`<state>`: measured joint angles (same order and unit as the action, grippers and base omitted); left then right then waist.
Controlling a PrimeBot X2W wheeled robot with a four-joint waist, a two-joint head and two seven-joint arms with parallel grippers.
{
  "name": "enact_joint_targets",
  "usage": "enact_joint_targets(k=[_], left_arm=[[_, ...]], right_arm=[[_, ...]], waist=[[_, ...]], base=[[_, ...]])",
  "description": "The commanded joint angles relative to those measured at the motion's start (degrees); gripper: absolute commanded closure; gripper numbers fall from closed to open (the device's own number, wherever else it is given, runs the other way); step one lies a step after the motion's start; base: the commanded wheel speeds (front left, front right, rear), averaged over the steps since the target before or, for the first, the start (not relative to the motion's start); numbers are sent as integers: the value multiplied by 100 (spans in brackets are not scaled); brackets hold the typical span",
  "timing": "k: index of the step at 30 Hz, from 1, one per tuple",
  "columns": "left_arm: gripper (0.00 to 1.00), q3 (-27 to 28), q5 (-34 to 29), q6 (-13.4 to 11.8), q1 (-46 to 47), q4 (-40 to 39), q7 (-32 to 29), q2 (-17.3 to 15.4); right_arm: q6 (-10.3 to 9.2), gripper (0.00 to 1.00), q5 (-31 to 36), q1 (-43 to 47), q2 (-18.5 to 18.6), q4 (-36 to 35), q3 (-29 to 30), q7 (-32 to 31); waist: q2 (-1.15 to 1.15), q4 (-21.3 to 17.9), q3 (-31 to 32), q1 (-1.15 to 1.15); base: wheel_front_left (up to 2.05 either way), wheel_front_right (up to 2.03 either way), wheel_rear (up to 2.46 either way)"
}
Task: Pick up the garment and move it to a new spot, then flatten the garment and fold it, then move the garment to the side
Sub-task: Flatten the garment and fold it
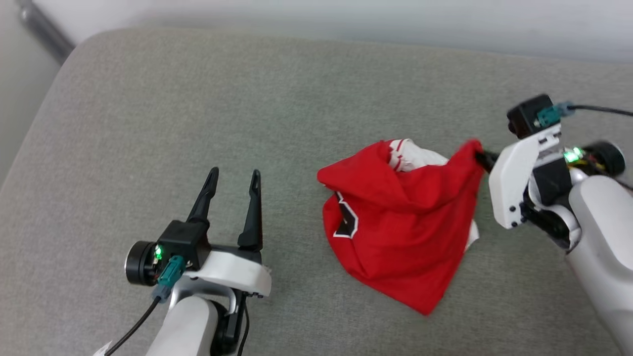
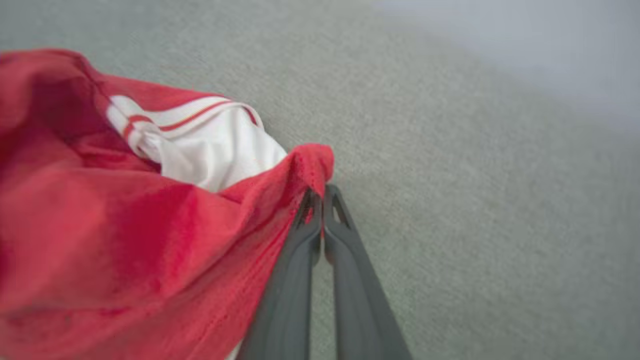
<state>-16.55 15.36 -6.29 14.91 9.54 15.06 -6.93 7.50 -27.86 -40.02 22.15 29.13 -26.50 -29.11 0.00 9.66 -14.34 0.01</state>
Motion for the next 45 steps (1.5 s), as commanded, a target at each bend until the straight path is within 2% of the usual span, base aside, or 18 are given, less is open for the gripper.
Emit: enact_joint_targets(k=[1, 6, 9, 12, 16, 19, 24, 25, 26, 37, 42, 45], left_arm=[[0, 31, -16, -21, -82, 25, 15, -50], [0, 84, 22, -46, -266, 81, 15, -108], [0, 102, 49, -80, -376, 66, -13, -155], [0, 109, 60, -121, -483, 30, -71, -188], [0, 116, 107, -146, -638, 11, -165, -243], [0, 119, 144, -168, -738, 26, -245, -271], [0, 124, 203, -188, -877, 63, -351, -310], [0, 125, 219, -189, -898, 67, -366, -322], [0, 126, 233, -192, -910, 69, -371, -333], [0, 91, 320, -236, -1157, 70, -496, -391], [0, 64, 343, -269, -1228, 32, -537, -411], [0, 77, 354, -285, -1256, 21, -551, -432]], right_arm=[[-3, 100, 44, -54, -7, -126, -17, 77], [-5, 100, 286, 256, 210, -870, 458, 163], [-5, 100, 504, 740, 295, -1346, 1120, 36], [-4, 100, 787, 1540, 160, -1832, 1957, -262], [-3, 100, 1067, 2875, -252, -2322, 2983, -665], [-3, 100, 1170, 3861, -713, -2455, 3547, -888], [-2, 100, 1175, 4889, -1423, -2267, 3791, -1106], [-2, 84, 1211, 4975, -1459, -2245, 3769, -1052], [-2, 0, 1218, 5015, -1524, -2238, 3766, -960], [-2, 0, 1728, 4490, -1796, -2392, 3907, 1618], [-2, 0, 1903, 4336, -1851, -2551, 3636, 2579], [-2, 0, 1987, 4350, -1869, -2715, 3304, 2867]], waist=[[0, -192, 181, -1], [0, -532, 495, -1], [0, -715, 653, -1], [0, -862, 773, -1], [0, -983, 940, -1], [0, -1029, 1037, -1], [0, -1068, 1145, -1], [0, -1071, 1167, -1], [0, -1075, 1179, -1], [0, -1098, 1470, -1], [0, -1062, 1548, -1], [0, -1069, 1589, -1]], base=[[0, 0, 0], [0, 0, 0], [0, 0, 0], [0, 0, 0], [0, 0, 0], [0, 0, 0], [0, 0, 0], [0, 0, 0], [0, 0, 0], [0, 0, 0], [0, 0, 0], [0, 0, 0]])
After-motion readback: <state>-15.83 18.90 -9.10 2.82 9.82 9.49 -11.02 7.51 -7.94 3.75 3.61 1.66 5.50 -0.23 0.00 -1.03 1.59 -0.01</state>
